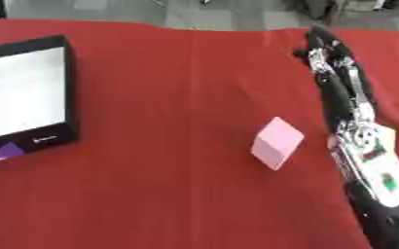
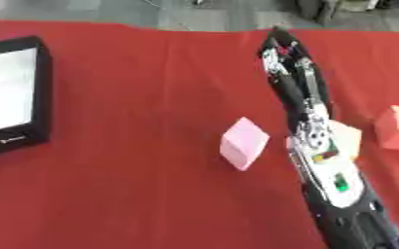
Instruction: Pick up the objects with one hand, pass them to the other hand, and then place them into the box on the other side of the table.
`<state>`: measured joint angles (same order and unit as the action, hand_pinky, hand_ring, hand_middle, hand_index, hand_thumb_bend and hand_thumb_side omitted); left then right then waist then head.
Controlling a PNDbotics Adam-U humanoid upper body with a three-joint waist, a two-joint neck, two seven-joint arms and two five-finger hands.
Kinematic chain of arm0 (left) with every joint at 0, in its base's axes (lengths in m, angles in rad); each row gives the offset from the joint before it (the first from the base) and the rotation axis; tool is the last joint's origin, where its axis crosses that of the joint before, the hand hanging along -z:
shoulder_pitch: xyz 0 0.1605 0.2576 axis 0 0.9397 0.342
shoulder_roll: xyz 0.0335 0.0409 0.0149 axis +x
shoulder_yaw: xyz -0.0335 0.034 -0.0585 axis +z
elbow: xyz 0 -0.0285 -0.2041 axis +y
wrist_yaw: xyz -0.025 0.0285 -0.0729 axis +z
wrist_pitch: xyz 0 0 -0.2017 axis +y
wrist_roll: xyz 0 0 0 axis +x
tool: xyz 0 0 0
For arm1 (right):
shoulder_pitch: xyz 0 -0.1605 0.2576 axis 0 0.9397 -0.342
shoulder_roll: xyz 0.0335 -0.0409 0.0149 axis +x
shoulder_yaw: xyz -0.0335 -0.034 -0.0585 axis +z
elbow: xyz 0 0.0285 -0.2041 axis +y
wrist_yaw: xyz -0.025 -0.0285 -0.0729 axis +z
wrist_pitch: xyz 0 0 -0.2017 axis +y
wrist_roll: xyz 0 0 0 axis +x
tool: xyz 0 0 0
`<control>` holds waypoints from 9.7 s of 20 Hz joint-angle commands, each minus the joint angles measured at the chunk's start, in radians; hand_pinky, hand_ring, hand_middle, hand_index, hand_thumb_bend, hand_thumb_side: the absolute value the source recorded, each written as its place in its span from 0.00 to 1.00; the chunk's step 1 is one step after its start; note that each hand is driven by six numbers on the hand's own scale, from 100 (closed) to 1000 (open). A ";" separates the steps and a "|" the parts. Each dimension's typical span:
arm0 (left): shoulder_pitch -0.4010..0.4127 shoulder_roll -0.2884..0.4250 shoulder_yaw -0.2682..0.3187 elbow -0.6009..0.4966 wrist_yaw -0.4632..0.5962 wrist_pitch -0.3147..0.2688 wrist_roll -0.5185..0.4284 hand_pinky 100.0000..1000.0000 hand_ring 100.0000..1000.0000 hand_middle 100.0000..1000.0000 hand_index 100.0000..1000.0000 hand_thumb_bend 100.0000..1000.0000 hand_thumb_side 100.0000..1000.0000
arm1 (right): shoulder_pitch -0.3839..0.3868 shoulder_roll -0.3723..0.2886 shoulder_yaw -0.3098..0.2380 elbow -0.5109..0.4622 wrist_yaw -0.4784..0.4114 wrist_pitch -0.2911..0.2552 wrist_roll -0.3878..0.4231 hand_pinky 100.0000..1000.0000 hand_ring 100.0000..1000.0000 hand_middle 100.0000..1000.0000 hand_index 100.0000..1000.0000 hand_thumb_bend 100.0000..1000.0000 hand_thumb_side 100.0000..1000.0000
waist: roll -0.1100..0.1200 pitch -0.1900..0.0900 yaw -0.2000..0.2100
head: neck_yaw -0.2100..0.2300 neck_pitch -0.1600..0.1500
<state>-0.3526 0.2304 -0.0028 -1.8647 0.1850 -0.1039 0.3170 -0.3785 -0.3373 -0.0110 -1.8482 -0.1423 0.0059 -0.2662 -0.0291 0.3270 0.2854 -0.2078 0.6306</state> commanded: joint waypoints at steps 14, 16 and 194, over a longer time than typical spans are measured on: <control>0.002 0.018 0.011 -0.012 -0.002 -0.001 0.003 0.80 0.63 0.79 0.80 0.28 0.76 | -0.050 -0.098 -0.008 -0.001 0.005 0.014 0.007 0.91 0.75 0.85 0.87 0.00 0.50 | -0.001 -0.033 -0.003 | -0.003 -0.002; 0.005 0.021 0.011 -0.011 -0.003 0.000 0.004 0.80 0.63 0.79 0.80 0.28 0.76 | -0.072 -0.159 -0.010 0.009 0.003 0.030 0.014 0.91 0.76 0.85 0.87 0.00 0.49 | -0.004 -0.037 -0.006 | -0.004 -0.002; 0.037 0.098 0.016 -0.009 -0.019 0.031 0.001 0.80 0.61 0.80 0.80 0.23 0.80 | -0.021 -0.739 0.048 0.357 0.211 0.129 0.559 0.77 0.56 0.47 0.52 0.00 0.00 | -0.033 -0.042 -0.061 | -0.097 0.013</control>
<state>-0.3033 0.3096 0.0095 -1.8525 0.1658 -0.0708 0.3216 -0.3939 -1.0491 0.0398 -1.4574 0.0926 0.1261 0.3175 -0.0647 0.3059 0.2255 -0.3081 0.6561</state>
